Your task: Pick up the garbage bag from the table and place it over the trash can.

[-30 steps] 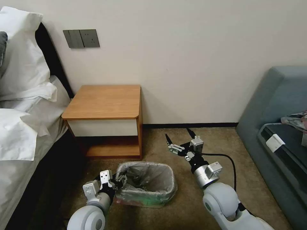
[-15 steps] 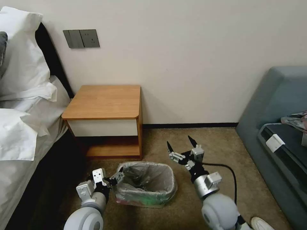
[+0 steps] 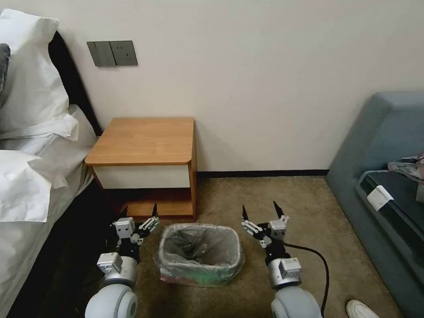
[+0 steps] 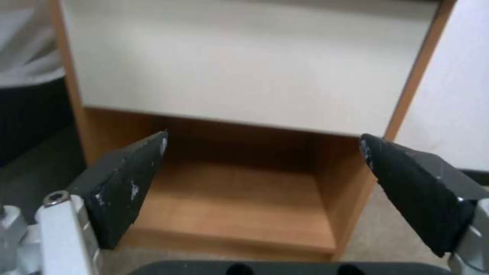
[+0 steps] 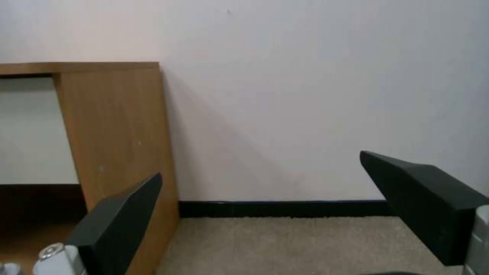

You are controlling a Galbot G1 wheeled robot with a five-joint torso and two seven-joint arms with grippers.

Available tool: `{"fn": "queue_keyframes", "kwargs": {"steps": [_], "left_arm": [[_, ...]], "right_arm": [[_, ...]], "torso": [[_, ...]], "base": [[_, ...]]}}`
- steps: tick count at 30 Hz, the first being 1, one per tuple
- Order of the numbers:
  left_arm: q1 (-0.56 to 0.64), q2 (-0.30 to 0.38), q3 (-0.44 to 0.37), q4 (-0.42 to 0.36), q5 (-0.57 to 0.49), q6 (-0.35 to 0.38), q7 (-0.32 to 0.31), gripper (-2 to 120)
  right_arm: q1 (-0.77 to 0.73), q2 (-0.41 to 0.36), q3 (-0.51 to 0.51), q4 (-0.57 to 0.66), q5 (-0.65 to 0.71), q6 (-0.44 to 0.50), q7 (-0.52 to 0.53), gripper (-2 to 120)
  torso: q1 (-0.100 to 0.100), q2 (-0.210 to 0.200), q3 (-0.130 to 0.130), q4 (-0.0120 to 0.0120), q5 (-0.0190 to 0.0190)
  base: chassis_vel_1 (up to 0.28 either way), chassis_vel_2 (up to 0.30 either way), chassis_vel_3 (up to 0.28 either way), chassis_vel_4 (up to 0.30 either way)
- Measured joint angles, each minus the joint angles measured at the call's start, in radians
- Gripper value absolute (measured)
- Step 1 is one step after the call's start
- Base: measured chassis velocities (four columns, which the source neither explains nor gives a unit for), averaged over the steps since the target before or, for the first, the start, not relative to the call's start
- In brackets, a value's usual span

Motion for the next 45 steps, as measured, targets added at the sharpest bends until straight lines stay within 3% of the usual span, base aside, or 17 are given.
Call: {"fn": "queue_keyframes", "kwargs": {"steps": [6,45], "left_arm": [[0.010,-0.013,0.003,0.034,0.007,-0.049,0.021,100],[-0.008,-0.011,0.003,0.033,0.013,-0.057,0.042,100]], "right_arm": [[-0.002,-0.005,0.050,-0.011,0.005,0.027,-0.036,100],[-0.011,0.014,0.078,-0.043,0.009,0.056,-0.060,100]], "torso": [[0.000,0.000,0.000,0.0000,0.0001],[0.000,0.000,0.000,0.0000,0.0001]], "base": [[0.000,0.000,0.000,0.000],[0.000,0.000,0.000,0.000]]}}
